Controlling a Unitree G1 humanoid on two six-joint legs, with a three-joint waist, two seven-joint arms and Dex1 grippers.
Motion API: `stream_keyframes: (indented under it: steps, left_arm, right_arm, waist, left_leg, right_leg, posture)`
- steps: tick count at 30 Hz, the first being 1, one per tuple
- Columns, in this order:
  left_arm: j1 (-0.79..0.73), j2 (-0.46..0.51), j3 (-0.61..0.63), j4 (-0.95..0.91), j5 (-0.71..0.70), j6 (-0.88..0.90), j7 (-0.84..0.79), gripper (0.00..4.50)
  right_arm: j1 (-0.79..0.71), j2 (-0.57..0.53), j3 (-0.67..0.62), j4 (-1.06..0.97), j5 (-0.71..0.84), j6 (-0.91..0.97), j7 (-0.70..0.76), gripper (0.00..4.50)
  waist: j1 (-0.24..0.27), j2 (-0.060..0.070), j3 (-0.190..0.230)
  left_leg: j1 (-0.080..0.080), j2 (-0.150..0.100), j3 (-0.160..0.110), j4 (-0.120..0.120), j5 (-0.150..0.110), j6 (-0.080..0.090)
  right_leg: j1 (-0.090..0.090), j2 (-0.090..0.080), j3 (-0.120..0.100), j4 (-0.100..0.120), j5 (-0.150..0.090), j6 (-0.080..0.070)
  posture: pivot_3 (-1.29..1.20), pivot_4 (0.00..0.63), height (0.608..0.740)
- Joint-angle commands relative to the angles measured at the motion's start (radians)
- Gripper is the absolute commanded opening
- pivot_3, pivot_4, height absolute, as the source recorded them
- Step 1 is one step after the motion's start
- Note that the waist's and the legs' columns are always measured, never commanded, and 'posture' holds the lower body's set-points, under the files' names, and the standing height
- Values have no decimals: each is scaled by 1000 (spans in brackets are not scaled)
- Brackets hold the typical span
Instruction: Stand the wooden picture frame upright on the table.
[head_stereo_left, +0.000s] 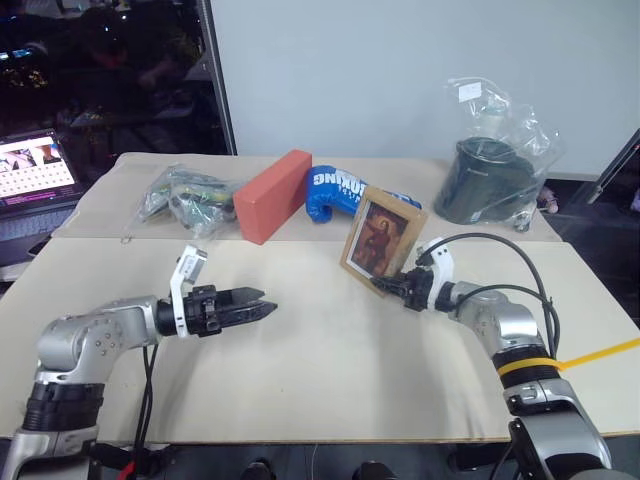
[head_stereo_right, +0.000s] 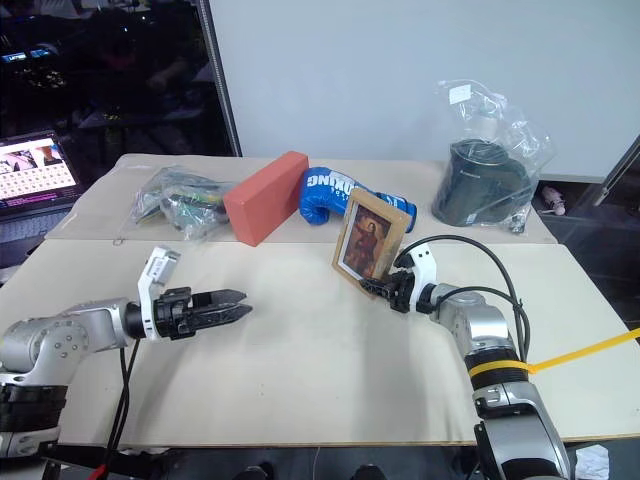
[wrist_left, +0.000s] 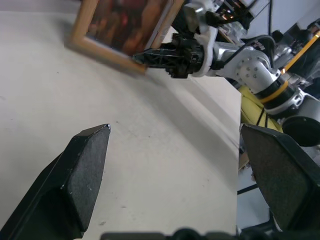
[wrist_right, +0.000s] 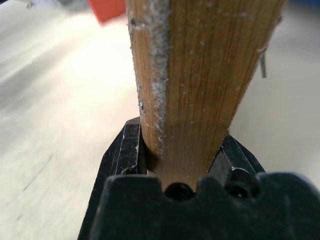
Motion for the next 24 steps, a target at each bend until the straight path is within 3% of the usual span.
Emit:
stream_keyframes:
  steps: [1, 13, 24]
  left_arm:
    - [3, 2, 30, -37, -41, 43, 30, 4500]
    - [27, -37, 26, -61, -57, 52, 72, 4500]
    - [-4, -29, 10, -34, -34, 46, 65, 4500]
  right_arm:
    - [-8, -16, -18, -60, 36, 82, 72, 1222]
    - [42, -8, 4, -189, 88, 285, 230, 1221]
    - [101, 9, -6, -256, 112, 340, 225, 1221]
  waist:
    - [1, 0, 0]
    - [0, 0, 0]
    - [-2, 0, 0]
  left_leg:
    - [0, 0, 0, 0, 0, 0]
    - [0, 0, 0, 1, 0, 0]
    - [0, 0, 0, 1, 0, 0]
  right_leg:
    - [0, 0, 0, 0, 0, 0]
    - [1, 0, -1, 0, -1, 2]
    - [0, 0, -1, 0, -4, 6]
  posture:
    - [0, 150, 727]
    - [0, 150, 727]
    - [0, 150, 727]
